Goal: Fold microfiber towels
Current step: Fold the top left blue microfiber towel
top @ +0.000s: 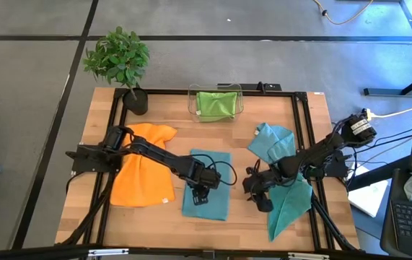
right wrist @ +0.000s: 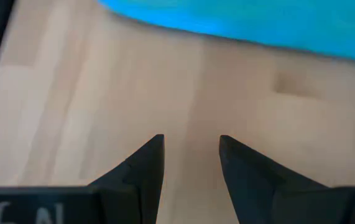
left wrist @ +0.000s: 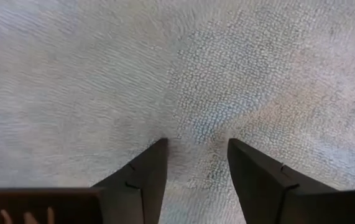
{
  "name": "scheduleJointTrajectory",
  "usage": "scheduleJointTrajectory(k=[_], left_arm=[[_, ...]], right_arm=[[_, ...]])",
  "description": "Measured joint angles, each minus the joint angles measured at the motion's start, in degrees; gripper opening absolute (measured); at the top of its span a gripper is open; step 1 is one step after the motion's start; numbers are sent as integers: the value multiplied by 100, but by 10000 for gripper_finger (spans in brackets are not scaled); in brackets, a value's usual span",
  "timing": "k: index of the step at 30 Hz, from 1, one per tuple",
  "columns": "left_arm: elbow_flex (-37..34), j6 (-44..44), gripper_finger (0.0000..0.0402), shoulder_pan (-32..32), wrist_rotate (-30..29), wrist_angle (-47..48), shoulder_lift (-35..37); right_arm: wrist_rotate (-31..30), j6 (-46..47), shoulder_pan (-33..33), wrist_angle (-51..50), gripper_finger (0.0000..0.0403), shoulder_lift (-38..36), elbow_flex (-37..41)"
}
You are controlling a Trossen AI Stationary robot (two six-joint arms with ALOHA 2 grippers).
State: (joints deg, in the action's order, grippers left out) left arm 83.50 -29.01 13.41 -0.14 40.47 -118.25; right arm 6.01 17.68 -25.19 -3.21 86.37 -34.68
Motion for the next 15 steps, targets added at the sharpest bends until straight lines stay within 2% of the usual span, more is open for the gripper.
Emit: scheduleJointTrajectory(k=[3, 6, 13, 15], left_arm=[[4, 263, 161, 61, -182, 16, 202], [20, 382, 161, 165, -409, 2, 324], [26, 274, 161, 367, -823, 138, 480], [26, 253, 161, 486, -870, 116, 466]], right_arm=[[-111, -292, -287, 161, 157, 0, -134], [-471, -666, -622, 364, 157, 0, -311], [-1976, -1937, -1462, 1102, 157, 121, -505], [-2217, -2156, -1606, 1375, 157, 327, -546]])
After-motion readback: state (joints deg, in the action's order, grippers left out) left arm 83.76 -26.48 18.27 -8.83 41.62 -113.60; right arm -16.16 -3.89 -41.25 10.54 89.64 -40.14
